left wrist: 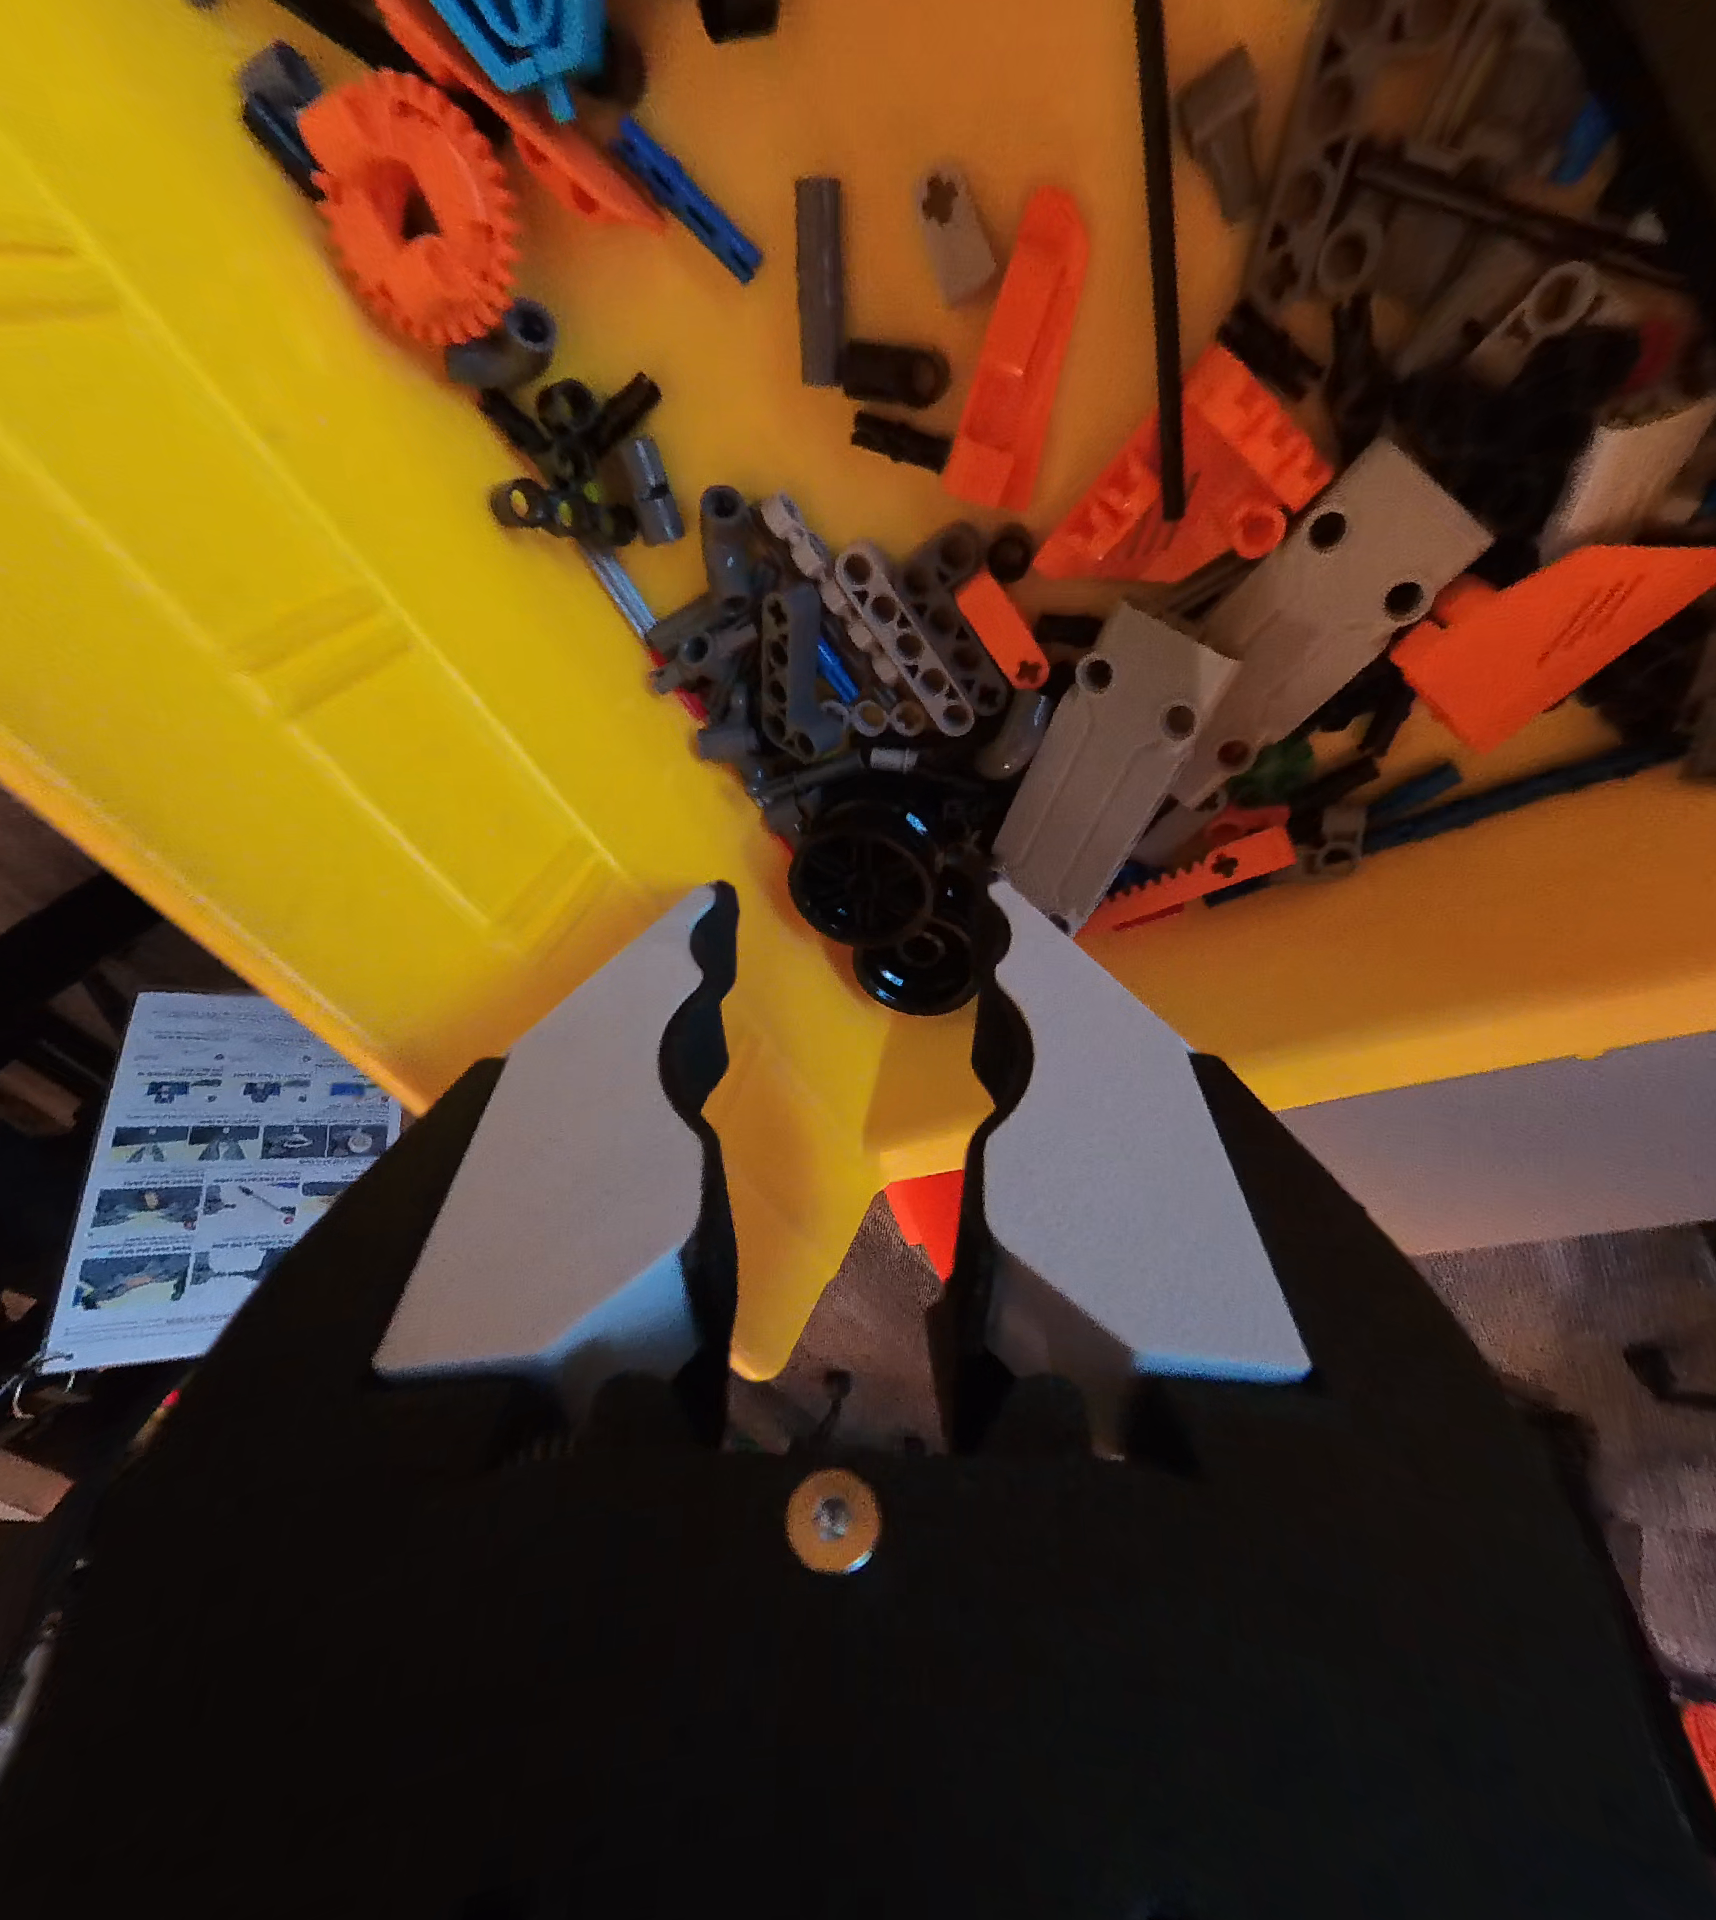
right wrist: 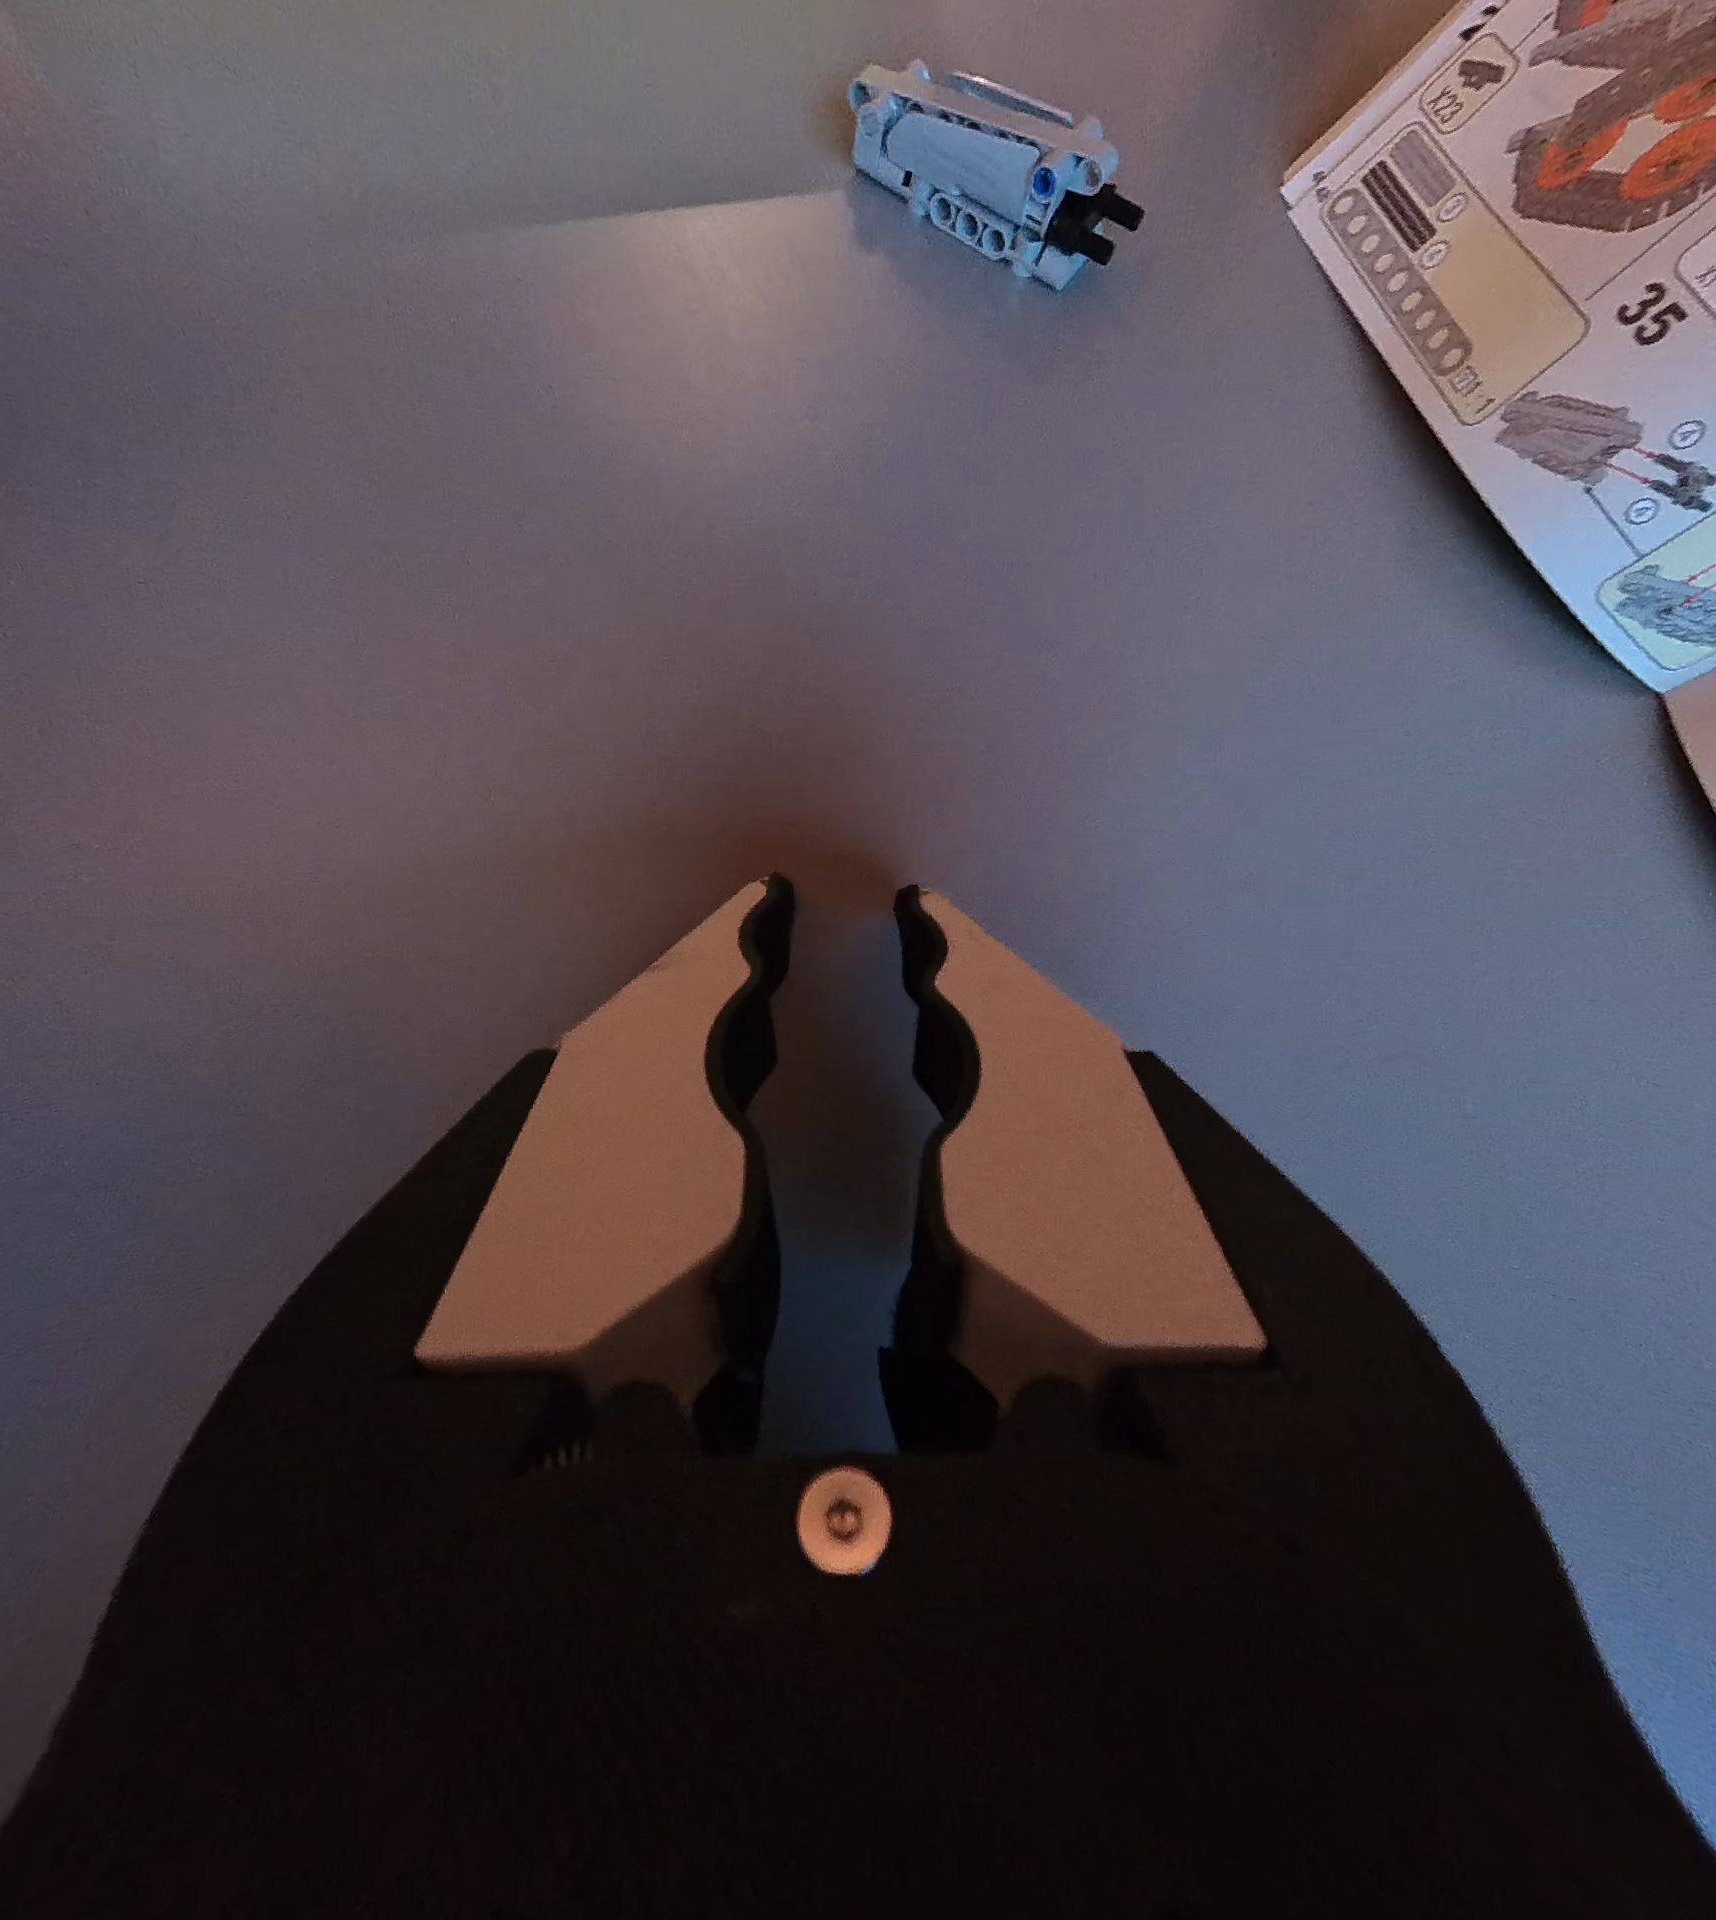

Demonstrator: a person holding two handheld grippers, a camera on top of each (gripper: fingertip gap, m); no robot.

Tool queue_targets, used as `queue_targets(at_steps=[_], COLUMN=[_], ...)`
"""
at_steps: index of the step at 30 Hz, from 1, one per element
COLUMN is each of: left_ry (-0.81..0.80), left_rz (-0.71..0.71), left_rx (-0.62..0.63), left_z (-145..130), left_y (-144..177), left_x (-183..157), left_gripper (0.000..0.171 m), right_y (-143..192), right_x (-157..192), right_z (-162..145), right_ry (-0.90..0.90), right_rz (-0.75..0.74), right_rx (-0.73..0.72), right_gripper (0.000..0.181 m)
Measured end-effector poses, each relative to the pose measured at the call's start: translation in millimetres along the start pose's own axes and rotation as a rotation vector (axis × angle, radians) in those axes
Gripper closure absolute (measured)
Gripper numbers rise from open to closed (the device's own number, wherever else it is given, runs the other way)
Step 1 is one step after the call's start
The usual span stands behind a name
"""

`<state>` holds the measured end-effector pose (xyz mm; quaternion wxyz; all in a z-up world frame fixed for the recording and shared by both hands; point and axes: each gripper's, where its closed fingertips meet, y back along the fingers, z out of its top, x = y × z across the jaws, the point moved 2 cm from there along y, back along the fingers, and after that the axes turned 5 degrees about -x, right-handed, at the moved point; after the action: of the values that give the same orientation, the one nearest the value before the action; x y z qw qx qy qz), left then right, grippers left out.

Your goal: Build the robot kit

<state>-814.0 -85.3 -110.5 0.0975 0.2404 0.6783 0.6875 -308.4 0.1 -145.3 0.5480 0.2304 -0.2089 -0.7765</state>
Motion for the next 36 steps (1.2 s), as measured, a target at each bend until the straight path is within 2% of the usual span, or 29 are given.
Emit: queue_targets(at_steps=[7, 18, 23, 25, 31, 36], left_ry=[-0.072, -0.05, -0.02, -0.017, -0.022, 0.016], left_rz=[-0.04, -0.12, -0.135, -0.131, -0.115, -0.14], left_rx=[0.07, 0.105, 0.097, 0.121, 0.049, 0.019], left_z=[-0.1, -5.6, -7.9, -13.5, -13.5, -9.9], left_y=[-2.9, -6.8, -9.6, -7.2, 0.6, 2.7], left_x=[-0.8, -6.5, -4.3, -3.8, -0.2, -2.9], left_gripper=[0.131, 0.138, 0.155, 0.17, 0.171, 0.156], right_y=[0.2, -0.2, 0.0, -0.2, -1.1, -2.0], right_x=[2.3, 6.5, 8.0, 8.0, 6.8, 6.5], right_z=[0.4, 0.4, 0.4, 0.4, 0.6, 1.0], right_ry=[0.023, 0.004, 0.012, 0.007, -0.015, -0.018], right_rz=[0.013, 0.064, 0.073, 0.077, 0.085, 0.082], right_rx=[-0.005, -0.025, -0.026, -0.026, -0.024, -0.024], right_gripper=[0.16, 0.16, 0.16, 0.16, 0.158, 0.158])
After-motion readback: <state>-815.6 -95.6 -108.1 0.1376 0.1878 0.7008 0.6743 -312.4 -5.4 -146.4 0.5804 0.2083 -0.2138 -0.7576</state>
